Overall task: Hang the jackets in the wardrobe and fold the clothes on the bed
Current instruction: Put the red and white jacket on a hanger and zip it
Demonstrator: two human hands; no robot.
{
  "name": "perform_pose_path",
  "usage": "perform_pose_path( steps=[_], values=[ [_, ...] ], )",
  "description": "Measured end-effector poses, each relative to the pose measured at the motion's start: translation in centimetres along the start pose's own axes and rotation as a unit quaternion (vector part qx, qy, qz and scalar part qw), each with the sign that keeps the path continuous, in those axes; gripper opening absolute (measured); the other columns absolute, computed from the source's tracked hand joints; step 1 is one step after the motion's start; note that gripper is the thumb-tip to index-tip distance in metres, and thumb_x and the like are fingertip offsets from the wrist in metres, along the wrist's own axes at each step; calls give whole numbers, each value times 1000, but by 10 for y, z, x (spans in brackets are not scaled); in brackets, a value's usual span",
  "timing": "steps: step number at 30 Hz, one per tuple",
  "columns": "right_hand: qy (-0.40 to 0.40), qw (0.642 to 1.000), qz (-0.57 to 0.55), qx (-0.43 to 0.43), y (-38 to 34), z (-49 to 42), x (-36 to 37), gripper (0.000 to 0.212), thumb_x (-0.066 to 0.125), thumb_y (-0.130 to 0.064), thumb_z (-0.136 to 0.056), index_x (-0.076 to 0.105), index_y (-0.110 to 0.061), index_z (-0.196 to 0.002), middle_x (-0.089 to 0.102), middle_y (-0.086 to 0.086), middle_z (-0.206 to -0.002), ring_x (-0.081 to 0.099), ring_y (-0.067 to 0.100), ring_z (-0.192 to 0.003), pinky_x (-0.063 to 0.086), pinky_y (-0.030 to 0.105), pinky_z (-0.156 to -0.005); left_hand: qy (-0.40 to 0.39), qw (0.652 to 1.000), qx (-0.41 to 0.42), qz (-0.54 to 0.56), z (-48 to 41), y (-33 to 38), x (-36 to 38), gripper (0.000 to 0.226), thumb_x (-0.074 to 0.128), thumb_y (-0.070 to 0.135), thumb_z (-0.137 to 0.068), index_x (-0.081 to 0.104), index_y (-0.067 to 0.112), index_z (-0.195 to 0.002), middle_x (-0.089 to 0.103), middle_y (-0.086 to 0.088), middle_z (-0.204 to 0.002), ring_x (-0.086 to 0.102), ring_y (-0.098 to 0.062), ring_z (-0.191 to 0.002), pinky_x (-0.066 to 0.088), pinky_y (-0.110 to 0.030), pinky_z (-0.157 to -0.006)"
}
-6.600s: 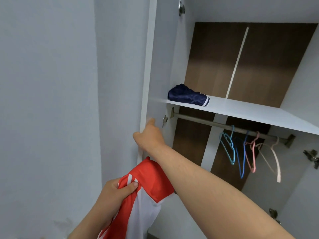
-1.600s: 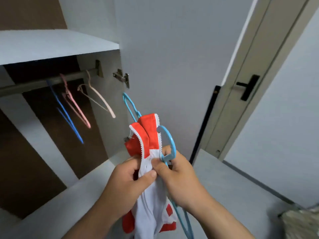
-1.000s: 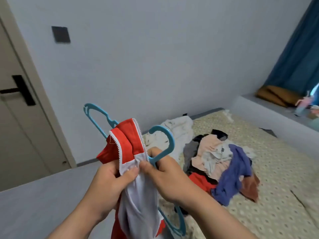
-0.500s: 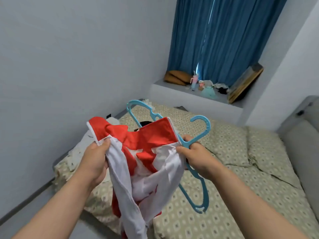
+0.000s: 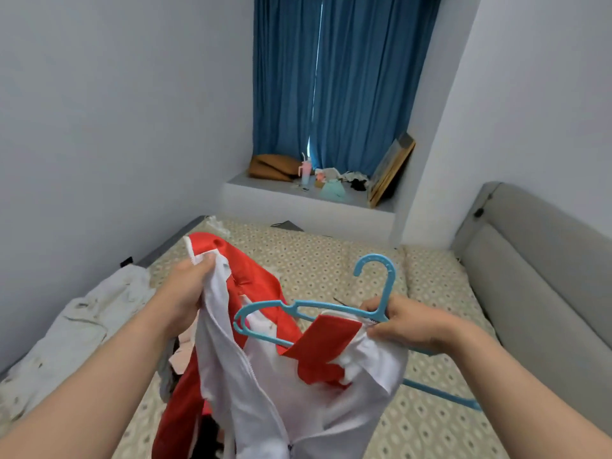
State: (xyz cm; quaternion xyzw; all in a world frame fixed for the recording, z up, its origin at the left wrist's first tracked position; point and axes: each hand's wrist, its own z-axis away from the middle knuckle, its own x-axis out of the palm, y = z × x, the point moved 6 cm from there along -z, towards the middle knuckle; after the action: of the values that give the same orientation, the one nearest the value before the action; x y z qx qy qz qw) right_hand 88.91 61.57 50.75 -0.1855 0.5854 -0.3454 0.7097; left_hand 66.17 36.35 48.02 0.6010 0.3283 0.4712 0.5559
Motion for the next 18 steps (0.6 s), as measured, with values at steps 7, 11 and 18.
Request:
perform_pose_path(
  steps=[7, 11, 18],
  values=[
    [35, 999, 28, -2, 41, 7, -51, 9, 62, -17, -84, 69, -22, -87, 67, -10, -79, 59, -1, -74, 50, 23, -74, -224, 923, 134, -284, 23, -7, 144, 43, 46, 44, -94, 54, 8, -72, 46, 7, -66, 44, -7, -65, 38, -26, -63],
    [71, 997, 39, 16, 58, 6, -80, 8, 64, -14, -87, 67, -18, -80, 61, -12, -72, 54, 0, -67, 44, 18, -65, -260, 834, 191, -447, 12, -16, 189, 38, 51, 42, -99, 53, 18, -69, 54, 9, -66, 54, -11, -64, 50, -33, -63],
    [208, 962, 158, 79, 81, -27, -123, 17, 68, -26, -83, 62, -24, -67, 63, -7, -73, 61, 8, -72, 46, 29, -64, -119, 763, 274, -574, -36, -19, 226, 56, 56, 60, -88, 39, 17, -56, 42, 3, -51, 44, -20, -55, 23, -35, -49]
  ],
)
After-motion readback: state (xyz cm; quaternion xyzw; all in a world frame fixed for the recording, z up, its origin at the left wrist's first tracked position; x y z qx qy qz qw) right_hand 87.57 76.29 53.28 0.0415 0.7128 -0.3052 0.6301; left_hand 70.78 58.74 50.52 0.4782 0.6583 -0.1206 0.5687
